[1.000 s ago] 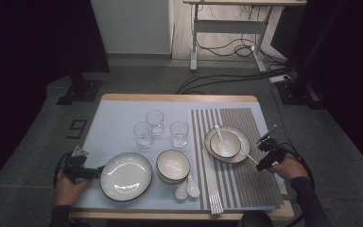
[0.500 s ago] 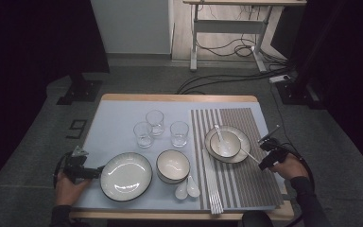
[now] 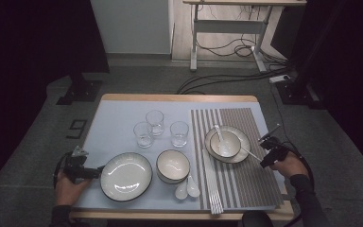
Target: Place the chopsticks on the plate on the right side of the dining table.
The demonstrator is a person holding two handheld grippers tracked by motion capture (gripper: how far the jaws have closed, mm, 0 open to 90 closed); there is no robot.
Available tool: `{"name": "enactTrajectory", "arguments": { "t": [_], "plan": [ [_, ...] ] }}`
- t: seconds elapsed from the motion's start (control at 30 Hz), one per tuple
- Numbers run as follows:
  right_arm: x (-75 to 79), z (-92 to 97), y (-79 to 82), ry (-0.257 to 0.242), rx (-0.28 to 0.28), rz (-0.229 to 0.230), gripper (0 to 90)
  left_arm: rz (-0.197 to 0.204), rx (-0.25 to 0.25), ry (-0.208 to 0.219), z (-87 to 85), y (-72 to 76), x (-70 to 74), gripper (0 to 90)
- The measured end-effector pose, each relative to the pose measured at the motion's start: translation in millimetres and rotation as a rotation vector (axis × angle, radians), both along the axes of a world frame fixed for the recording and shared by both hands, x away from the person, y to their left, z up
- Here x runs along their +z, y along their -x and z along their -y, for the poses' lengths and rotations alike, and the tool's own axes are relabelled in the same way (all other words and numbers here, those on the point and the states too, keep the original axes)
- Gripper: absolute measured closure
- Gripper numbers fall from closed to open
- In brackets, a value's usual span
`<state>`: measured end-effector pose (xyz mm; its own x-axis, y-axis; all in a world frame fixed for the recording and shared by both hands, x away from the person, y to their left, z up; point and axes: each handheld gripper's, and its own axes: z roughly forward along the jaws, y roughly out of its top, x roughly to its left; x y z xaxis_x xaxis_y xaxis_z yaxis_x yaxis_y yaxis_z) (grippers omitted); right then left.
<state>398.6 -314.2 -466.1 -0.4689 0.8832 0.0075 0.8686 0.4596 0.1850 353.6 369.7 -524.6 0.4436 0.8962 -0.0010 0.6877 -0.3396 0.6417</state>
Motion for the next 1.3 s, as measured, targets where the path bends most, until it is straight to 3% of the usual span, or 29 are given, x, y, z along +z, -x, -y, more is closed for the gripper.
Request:
{"name": "enactTrajectory", "arguments": {
  "t": [0.7,1.03,1.3],
  "plan": [
    [0.3,5.3,-14.9,0.016,-0.015,0.012,78.9,0.001,0.0,0.0,0.0,0.0,-0.1,0.0],
    [-0.8,10.5,-21.0,0.021,-0.037,0.024,70.2,-0.001,0.0,0.0,-0.1,-0.1,0.0,0.0],
    [0.3,13.6,-25.9,0.027,-0.043,0.029,68.0,0.0,0.0,0.001,-0.1,-0.1,-0.1,0.0]
  ]
}}
